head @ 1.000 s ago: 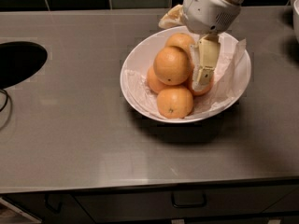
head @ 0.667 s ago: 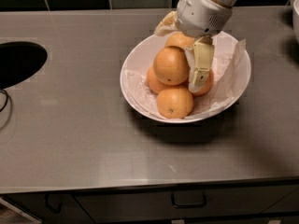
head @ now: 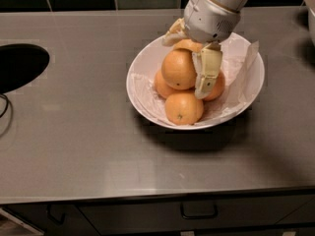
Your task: Pick orange from white bowl
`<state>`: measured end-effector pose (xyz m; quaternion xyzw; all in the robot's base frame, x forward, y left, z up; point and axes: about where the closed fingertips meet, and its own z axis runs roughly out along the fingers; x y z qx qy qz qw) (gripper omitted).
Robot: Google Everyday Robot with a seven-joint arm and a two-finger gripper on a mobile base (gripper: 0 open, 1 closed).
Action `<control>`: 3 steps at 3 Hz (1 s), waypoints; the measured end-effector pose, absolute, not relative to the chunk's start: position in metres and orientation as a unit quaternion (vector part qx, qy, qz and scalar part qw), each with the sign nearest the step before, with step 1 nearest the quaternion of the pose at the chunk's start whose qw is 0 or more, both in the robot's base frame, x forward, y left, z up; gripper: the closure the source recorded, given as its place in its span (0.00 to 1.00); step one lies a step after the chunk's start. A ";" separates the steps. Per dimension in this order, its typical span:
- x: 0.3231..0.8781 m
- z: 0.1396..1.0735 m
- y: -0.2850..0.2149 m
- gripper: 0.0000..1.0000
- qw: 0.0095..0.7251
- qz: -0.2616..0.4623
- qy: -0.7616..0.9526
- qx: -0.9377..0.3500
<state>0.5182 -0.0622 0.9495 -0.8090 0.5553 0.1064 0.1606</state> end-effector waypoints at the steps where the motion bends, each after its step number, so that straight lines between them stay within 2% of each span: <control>1: 0.521 0.945 -0.060 0.14 0.156 0.105 0.553 -0.812; 3: 0.526 0.940 -0.055 0.17 0.153 0.104 0.535 -0.825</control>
Offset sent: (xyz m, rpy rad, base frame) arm -0.0093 -0.0059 -0.0144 -0.0635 0.0633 0.0650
